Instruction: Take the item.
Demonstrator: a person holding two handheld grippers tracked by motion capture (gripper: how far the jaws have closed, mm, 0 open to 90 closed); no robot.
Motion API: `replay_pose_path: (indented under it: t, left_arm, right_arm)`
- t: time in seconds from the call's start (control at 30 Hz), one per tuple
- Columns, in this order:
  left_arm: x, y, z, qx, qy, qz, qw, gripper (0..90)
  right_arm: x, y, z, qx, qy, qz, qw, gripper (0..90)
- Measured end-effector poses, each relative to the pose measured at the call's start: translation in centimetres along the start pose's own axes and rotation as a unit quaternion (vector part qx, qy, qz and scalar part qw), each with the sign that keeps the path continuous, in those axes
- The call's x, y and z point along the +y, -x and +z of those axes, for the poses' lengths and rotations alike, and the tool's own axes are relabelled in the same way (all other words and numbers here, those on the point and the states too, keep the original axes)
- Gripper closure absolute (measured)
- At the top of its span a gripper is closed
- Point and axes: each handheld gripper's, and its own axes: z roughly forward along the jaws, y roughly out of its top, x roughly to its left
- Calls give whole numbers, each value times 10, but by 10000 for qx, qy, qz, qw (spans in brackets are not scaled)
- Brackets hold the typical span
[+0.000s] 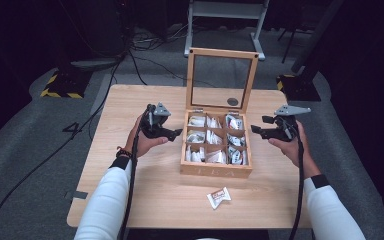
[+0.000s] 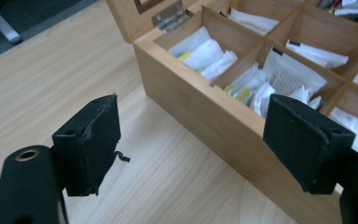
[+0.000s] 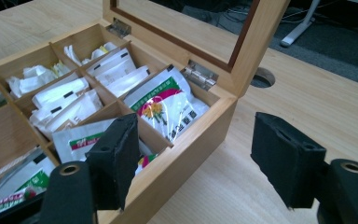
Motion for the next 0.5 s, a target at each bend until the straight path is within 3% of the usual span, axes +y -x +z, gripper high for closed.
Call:
replay_pose_path:
  t: [0.27,0.5]
  left_arm:
    - [16,-5,8,78,59,-59,9999,182]
    - [28,-13,19,141,168,-281,9994,183]
  right_arm:
    - [18,7,5,-140,-20,142,9998,252]
    - [30,11,16,-112,6,133,9998,250]
